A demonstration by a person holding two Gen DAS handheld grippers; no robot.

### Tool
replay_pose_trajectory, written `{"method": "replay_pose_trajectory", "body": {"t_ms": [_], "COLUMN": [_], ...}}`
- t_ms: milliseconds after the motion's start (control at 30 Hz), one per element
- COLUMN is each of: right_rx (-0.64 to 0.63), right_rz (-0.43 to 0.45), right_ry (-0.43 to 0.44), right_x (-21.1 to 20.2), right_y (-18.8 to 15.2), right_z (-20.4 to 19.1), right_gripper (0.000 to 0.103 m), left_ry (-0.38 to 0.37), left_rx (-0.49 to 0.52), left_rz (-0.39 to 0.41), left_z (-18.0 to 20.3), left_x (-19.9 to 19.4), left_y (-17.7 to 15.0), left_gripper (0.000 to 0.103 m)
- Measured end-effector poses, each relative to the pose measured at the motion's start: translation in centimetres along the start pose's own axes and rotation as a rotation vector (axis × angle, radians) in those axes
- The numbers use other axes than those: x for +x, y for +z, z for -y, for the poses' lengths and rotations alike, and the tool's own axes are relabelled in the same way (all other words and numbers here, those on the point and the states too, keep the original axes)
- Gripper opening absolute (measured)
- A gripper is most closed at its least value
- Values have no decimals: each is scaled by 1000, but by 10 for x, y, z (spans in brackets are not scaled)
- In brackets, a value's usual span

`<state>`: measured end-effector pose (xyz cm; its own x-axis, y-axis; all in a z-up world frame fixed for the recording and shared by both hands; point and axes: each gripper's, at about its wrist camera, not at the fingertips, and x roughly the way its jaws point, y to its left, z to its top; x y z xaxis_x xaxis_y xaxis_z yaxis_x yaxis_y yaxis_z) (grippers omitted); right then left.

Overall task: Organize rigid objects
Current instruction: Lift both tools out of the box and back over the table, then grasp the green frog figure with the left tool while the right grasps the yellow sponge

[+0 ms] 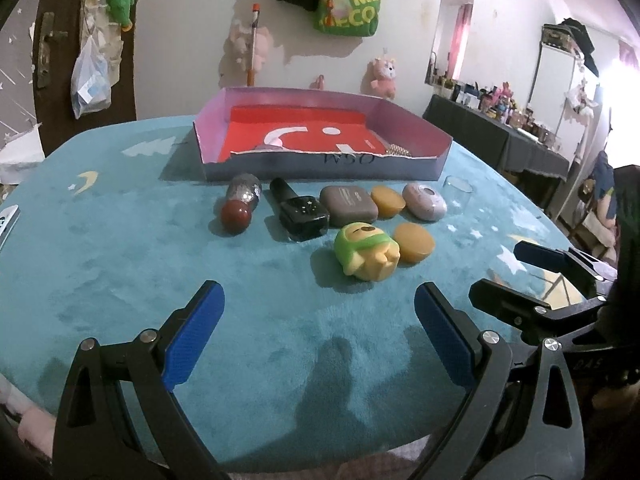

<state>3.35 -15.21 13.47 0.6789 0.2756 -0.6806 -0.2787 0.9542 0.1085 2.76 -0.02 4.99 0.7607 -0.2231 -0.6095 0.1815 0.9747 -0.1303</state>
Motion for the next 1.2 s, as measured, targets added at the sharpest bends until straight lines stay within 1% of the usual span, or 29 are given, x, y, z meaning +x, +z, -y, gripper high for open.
{"method": "replay_pose_trajectory", "body": {"t_ms": [133, 267, 433, 567, 667, 833, 900, 967, 1033, 1200], "right_rx": [-15, -52, -83, -105, -123, -137, -134, -128, -113, -107], "right_rz": [-22, -38, -68, -106, -121, -140, -145, -151, -157, -158], "right_ry": [16, 24, 57, 78, 85, 88, 93, 99, 117, 129], "right_x": [9, 18, 29, 40, 45, 51, 53, 54, 55, 55], "right_y": [3, 8, 18, 25, 29, 34, 36, 36, 37, 37], "right_z": [3, 2, 5, 5, 5, 8, 10, 13, 16, 16], "right_gripper": [103, 100, 98, 93, 90, 88, 88, 88, 88, 88], "left_ry": [-18, -40, -58, -74, -77, -93, -88, -57, -51, -20], "left_rx": [5, 14, 31, 52, 71, 80, 89, 111, 118, 110], "left_rz": [-19, -41, -77, -99, -110, -138, -154, -179, -192, -194], "left_z": [0, 0, 3, 7, 10, 10, 9, 7, 2, -16], "left_x": [6, 13, 26, 35, 41, 50, 54, 59, 60, 52], "left_y": [5, 12, 22, 28, 33, 39, 39, 36, 32, 28], "left_gripper": [97, 97, 97, 97, 95, 94, 94, 94, 94, 94]}}
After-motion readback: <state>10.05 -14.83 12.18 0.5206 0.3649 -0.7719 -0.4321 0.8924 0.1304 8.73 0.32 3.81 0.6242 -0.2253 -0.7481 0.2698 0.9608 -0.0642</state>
